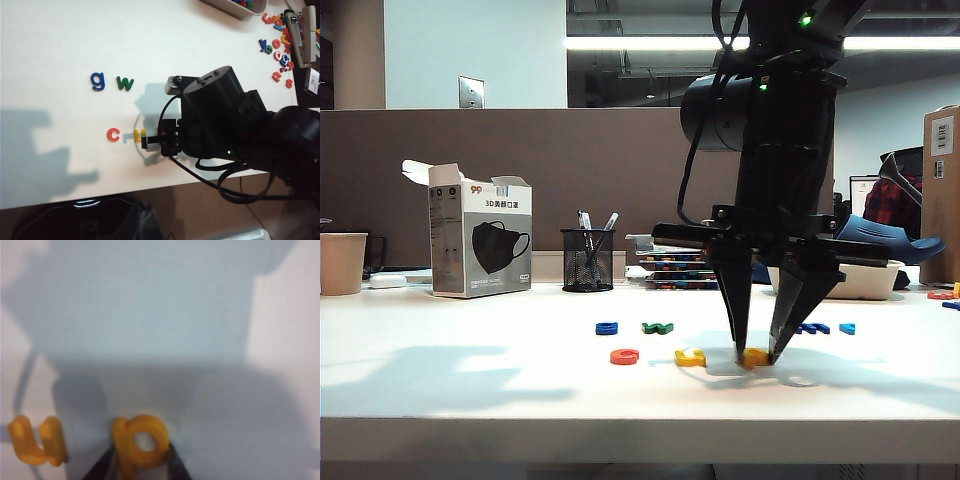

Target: Select the appropriate letters from the row of letter magnets placed on the table to arrange into the word "cup".

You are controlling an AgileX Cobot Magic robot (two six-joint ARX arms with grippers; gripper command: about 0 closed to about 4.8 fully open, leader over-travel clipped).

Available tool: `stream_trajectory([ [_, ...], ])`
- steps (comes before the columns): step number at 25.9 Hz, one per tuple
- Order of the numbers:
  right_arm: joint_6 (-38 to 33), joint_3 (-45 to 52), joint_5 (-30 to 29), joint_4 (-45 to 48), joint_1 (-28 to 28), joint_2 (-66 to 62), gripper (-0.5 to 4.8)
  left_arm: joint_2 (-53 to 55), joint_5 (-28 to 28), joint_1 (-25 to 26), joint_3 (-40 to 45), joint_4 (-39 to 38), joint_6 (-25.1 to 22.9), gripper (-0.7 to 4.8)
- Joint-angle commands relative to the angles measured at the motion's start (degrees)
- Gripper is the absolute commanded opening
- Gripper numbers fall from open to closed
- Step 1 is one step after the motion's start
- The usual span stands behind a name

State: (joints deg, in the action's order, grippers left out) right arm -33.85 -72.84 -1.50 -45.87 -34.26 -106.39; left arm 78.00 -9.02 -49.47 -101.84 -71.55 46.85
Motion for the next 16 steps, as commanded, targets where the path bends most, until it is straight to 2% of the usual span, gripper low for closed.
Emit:
stream_trajectory([
  [1,-0.6,0.2,-0.1,-0.6,-0.1,-0.5,1.16,-0.2,0.0,0.0,-0.2,0.5,0.1,-0.05],
  [9,-0.6,0.2,-0.1,-0.6,-0.1,-0.5,1.19,-0.2,0.0,0.0,-0.2,0.5,0.1,-0.05],
  [12,-0.6,0.2,-0.2,-0.7,-0.1,-0.5,1.55,-0.2,0.0,0.0,-0.2,0.5,0.1,-0.05],
  [16,-0.6,0.2,-0.2,-0.7,-0.1,-0.5,1.6,-0.2,0.0,0.0,-0.2,0.5,0.1,-0.05],
])
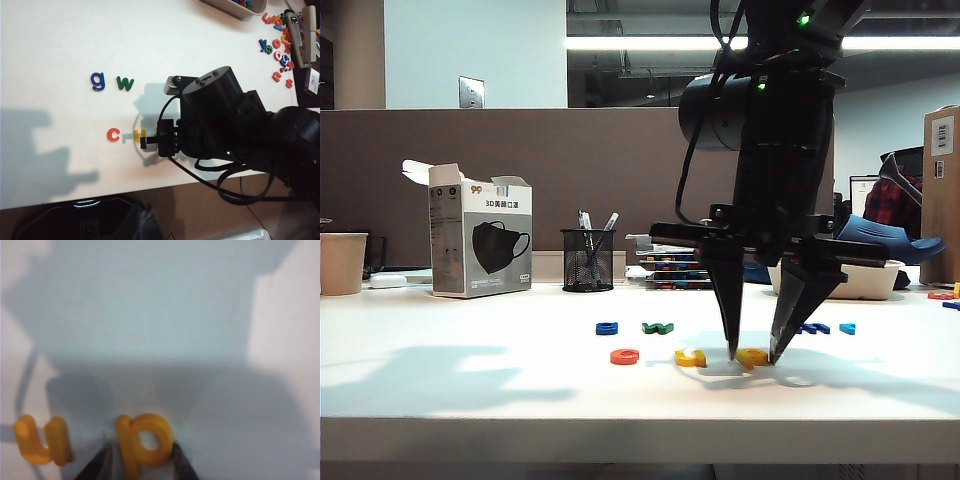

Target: Select the appropriate letters from the row of letter magnets placed on the table to arrange into the word "cup".

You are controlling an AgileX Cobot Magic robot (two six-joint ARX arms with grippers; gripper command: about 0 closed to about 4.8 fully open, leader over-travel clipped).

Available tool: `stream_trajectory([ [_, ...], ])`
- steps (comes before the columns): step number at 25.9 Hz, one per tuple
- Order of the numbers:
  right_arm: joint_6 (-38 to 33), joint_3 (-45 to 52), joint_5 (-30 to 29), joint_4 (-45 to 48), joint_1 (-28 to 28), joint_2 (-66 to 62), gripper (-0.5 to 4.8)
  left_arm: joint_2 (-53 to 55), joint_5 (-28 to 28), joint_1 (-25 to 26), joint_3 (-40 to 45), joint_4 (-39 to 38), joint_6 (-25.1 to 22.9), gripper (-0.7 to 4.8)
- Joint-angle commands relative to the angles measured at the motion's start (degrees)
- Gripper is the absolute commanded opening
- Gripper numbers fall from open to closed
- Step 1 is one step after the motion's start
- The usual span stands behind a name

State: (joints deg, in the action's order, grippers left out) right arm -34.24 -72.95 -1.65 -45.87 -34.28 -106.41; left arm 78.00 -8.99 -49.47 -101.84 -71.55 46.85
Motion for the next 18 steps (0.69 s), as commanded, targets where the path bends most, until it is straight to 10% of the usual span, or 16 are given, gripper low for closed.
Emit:
stream_trajectory([
  [1,-0.2,0.3,0.0,-0.8,0.0,-0.5,1.62,-0.2,0.0,0.0,-0.2,0.5,0.1,-0.05],
  [18,0.0,-0.1,0.0,-1.7,0.0,-0.3,1.81,-0.2,0.0,0.0,-0.2,0.5,0.1,-0.05],
])
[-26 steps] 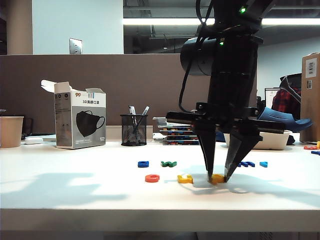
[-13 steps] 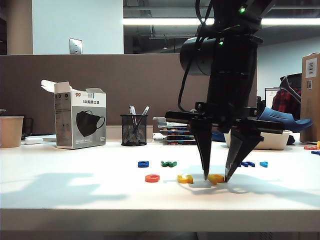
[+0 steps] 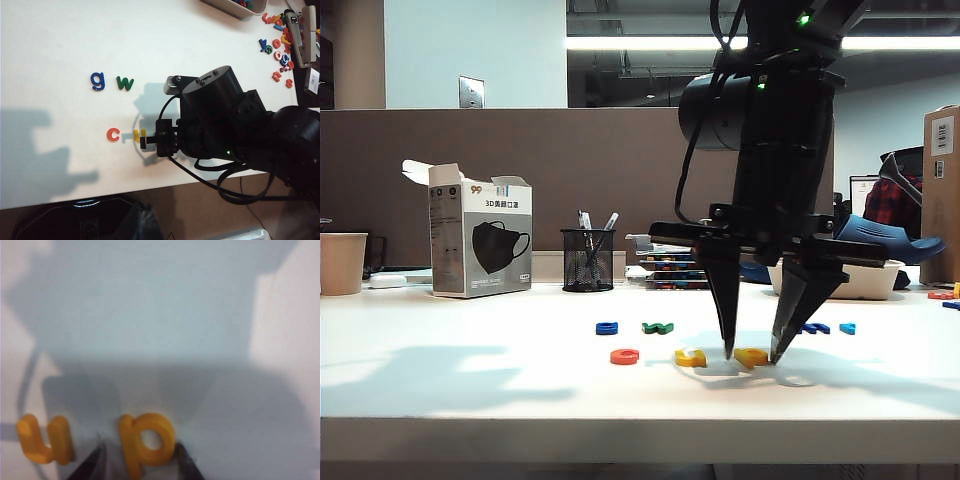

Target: Select the appropriate letters from the row of letter magnets placed on the table to arrange into the word "cup".

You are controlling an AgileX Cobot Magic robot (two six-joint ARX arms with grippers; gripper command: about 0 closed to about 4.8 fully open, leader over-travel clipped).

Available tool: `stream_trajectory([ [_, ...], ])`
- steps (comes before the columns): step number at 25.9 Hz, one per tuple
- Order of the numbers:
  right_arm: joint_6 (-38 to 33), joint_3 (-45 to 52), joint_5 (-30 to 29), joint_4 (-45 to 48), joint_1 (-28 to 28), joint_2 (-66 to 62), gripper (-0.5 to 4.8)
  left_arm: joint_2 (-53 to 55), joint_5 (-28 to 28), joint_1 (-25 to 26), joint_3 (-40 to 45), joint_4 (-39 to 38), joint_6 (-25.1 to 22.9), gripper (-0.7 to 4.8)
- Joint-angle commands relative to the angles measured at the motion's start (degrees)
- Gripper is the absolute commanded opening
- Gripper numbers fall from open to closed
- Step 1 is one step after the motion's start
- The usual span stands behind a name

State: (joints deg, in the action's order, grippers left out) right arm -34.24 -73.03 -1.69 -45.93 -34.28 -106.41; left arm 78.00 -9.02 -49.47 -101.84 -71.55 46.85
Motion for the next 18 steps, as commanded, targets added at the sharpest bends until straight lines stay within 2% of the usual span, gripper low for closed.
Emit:
stream_trajectory([
  [1,0.1,0.0,0.1,-1.7,0.0,-0.3,1.81,-0.2,0.0,0.0,-0.2,0.5,0.1,-0.05],
  [5,0.2,-0.1,0.1,-1.9,0.0,-0.2,1.82,-0.2,0.0,0.0,-0.2,0.5,0.1,-0.05],
  [7,0.2,-0.1,0.1,-1.9,0.0,0.0,2.05,-0.2,0.0,0.0,-0.2,0.5,0.1,-0.05],
  [10,0.2,-0.1,0.0,-2.0,0.0,0.2,2.12,-0.2,0.0,0.0,-0.2,0.5,0.1,-0.05],
  [18,0.2,-0.1,-1.0,-1.6,0.0,0.3,2.13,-0.2,0.0,0.0,-0.2,0.5,0.1,-0.05],
])
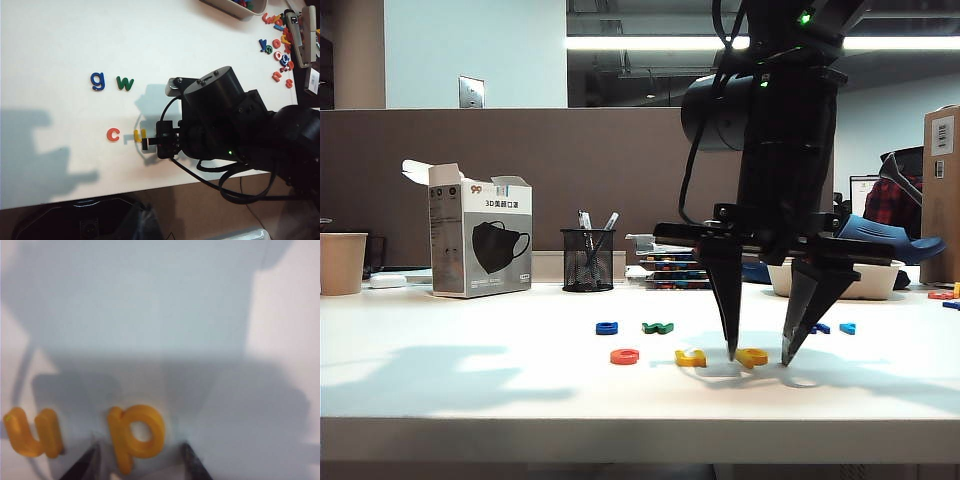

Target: Select the appropriate letters from the row of letter magnets placed on the table to arrange into the word "cup".

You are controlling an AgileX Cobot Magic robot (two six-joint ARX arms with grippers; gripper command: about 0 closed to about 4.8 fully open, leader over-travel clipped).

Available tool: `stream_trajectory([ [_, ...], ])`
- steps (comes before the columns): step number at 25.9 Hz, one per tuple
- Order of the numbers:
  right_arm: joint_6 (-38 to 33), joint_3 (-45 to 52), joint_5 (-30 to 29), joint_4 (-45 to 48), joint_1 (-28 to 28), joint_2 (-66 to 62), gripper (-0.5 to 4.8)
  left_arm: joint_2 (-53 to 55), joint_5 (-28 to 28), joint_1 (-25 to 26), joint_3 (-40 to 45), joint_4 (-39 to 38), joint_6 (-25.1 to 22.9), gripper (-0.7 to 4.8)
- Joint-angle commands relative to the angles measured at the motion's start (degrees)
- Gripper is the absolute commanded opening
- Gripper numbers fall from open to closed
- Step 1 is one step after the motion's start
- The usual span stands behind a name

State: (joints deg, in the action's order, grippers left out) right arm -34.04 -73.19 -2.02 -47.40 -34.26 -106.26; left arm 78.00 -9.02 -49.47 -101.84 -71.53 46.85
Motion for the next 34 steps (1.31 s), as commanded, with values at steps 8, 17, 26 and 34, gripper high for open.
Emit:
stream_trajectory([
  [8,0.0,0.1,-2.0,0.5,0.0,0.2,2.27,-0.2,0.0,0.0,-0.2,0.5,0.1,-0.05],
  [17,1.1,-2.8,-0.3,-1.8,0.3,0.2,2.26,-0.2,0.0,0.0,-0.2,0.5,0.1,-0.05],
  [26,3.5,-10.0,3.2,-8.0,0.5,0.3,2.25,-0.2,0.0,0.0,-0.2,0.5,0.1,-0.05],
  [34,7.2,-13.0,8.6,-9.9,2.7,5.3,1.87,-0.2,0.0,0.0,-0.2,0.5,0.1,-0.05],
])
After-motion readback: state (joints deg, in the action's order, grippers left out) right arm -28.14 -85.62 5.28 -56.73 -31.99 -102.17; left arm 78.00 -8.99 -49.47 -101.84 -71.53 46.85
